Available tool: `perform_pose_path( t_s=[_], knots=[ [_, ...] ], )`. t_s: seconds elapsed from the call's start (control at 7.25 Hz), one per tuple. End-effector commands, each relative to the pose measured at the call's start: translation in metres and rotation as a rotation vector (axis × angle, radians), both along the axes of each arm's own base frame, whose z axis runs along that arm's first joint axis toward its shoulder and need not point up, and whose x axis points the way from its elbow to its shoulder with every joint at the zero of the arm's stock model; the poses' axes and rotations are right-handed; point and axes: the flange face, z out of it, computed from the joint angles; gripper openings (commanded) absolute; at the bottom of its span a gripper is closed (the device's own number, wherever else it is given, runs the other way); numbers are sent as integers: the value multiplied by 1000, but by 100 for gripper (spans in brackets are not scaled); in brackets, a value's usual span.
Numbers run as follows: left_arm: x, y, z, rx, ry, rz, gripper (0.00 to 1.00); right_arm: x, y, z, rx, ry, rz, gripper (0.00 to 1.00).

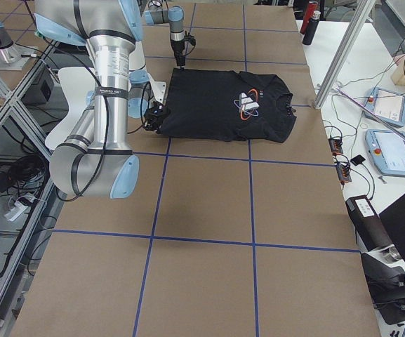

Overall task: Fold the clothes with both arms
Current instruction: 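Move the left gripper to the other near hem corner and grasp both corners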

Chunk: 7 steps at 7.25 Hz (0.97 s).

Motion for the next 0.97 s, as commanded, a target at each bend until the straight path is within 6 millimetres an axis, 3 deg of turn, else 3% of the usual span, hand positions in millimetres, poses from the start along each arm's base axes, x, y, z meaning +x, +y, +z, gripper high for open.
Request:
perform_pose_path(
  t_s=[0.0, 0.14, 0.83],
  knots=[
    [-5, 15, 21, -3, -46, 14, 83, -1, 0, -1, 0, -3, 2, 0],
    [-5, 18, 21, -6, -46, 15, 83, -1, 0, 0, 0, -2, 2, 0],
    [2, 30, 18, -22, -39, 33, 63, -1, 0, -1, 0, -3, 2, 0]
  ],
)
